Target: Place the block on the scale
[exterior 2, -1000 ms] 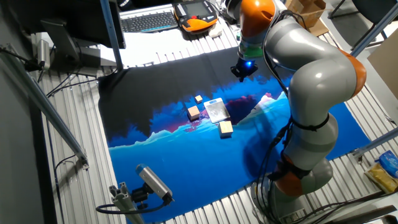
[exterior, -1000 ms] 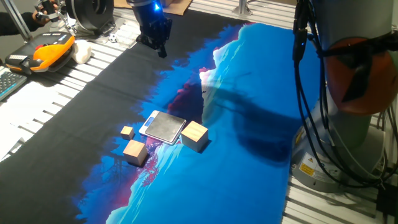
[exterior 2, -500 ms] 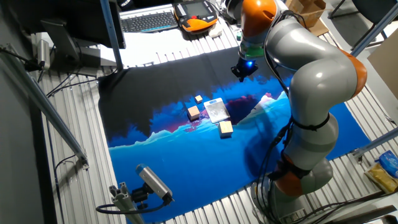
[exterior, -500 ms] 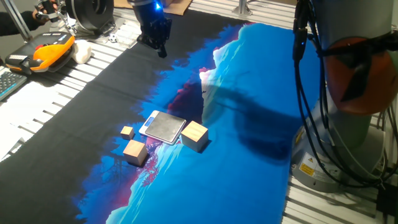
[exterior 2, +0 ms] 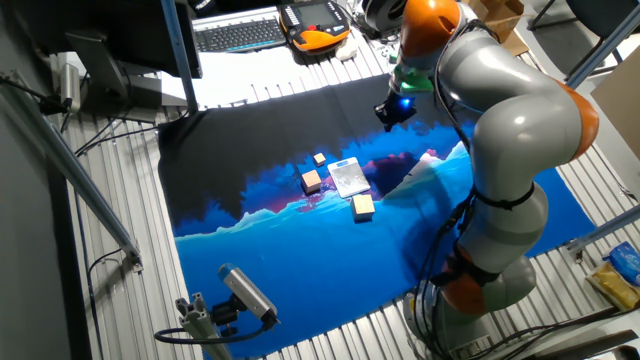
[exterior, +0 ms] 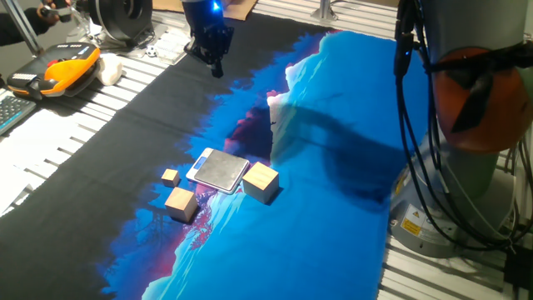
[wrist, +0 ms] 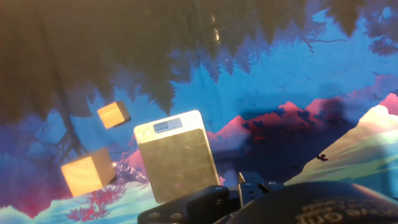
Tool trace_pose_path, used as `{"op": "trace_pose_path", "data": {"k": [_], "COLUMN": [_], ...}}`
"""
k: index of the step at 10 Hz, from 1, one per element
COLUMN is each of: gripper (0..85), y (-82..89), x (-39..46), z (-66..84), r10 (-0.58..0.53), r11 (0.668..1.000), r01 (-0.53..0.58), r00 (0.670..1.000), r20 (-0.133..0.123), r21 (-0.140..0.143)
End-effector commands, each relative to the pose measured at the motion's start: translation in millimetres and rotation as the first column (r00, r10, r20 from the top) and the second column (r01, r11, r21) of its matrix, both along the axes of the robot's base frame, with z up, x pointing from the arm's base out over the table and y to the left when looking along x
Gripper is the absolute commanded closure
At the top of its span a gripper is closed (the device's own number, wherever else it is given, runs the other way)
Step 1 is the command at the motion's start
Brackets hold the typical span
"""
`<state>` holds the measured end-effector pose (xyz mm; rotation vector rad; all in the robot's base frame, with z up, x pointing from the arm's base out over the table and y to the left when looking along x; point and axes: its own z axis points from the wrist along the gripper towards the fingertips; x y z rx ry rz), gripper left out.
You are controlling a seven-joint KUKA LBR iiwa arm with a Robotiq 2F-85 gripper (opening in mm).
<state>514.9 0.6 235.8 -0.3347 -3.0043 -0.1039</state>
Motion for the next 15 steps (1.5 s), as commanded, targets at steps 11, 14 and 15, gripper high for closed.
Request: {"op": "trace_pose_path", "data": {"k": [11, 14, 15], "gripper": [85.0, 85.0, 85.0], "y": [0.1, 2.9, 13.6], "x": [0.0, 1.0, 4.8], "z": [0.1, 0.7, 3.4], "r10": [0.073, 0.017, -0.013], "r11": [0.996, 0.999, 0.998], "r01": [-0.077, -0.022, 0.009], "r00": [0.992, 0.992, 0.997], "r20": [0.104, 0.122, 0.080], "r21": [0.033, 0.039, 0.054]}}
